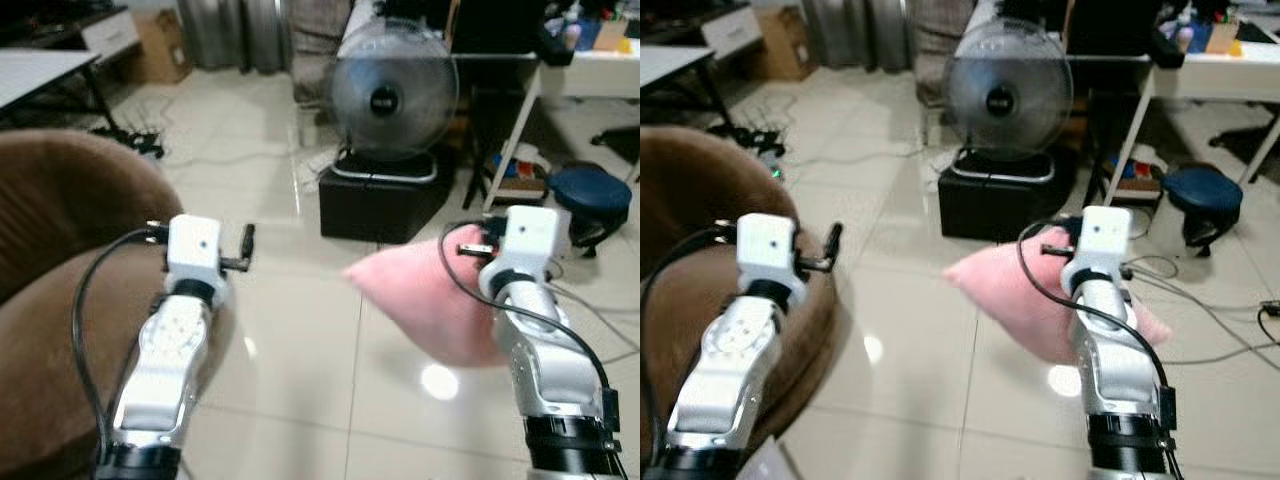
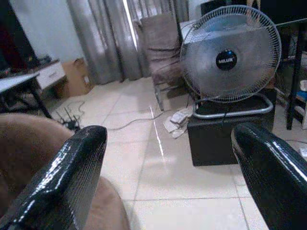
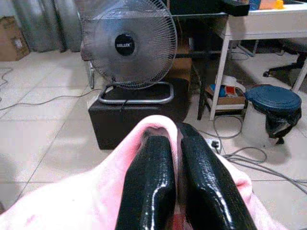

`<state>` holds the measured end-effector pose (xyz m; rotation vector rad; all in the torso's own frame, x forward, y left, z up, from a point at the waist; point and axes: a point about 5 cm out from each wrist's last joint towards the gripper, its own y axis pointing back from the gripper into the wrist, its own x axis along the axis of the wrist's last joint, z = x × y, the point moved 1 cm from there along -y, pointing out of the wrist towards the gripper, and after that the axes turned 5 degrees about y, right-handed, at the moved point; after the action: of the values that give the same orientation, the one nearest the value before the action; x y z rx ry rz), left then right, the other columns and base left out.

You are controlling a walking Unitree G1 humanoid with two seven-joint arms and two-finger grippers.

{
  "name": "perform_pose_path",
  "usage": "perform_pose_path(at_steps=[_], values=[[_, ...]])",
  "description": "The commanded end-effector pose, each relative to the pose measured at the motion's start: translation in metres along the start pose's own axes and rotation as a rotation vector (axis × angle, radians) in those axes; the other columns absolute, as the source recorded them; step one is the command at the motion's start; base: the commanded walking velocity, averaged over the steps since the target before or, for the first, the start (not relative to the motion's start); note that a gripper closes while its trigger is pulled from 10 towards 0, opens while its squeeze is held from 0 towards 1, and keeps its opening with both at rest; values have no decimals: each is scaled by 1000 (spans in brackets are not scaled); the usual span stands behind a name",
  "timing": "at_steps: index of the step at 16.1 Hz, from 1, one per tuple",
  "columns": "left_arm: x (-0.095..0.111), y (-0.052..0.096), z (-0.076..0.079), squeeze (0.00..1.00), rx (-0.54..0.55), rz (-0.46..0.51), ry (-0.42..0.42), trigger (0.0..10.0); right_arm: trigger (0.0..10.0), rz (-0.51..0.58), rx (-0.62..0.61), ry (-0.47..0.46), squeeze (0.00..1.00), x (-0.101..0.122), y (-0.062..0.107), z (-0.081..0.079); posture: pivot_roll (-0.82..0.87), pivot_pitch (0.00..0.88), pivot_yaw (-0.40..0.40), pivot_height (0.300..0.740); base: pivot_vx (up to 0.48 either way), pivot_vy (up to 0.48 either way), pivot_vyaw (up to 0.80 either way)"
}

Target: Move the pillow to the sofa from floor

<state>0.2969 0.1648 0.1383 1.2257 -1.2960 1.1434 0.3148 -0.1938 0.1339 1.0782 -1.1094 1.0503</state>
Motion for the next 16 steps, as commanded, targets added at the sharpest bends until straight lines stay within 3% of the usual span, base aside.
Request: perform_pose_path(at_steps=[1,16], values=[[3,-1,5,0,-16,6,1,10000,10000,56,-26,6,0,10,-1,8,-87,0,56,740,382,0,0],[2,2,6,0,-27,3,-9,10000,10000,49,-10,16,0,6,1,4,-92,0,64,740,390,0,0]])
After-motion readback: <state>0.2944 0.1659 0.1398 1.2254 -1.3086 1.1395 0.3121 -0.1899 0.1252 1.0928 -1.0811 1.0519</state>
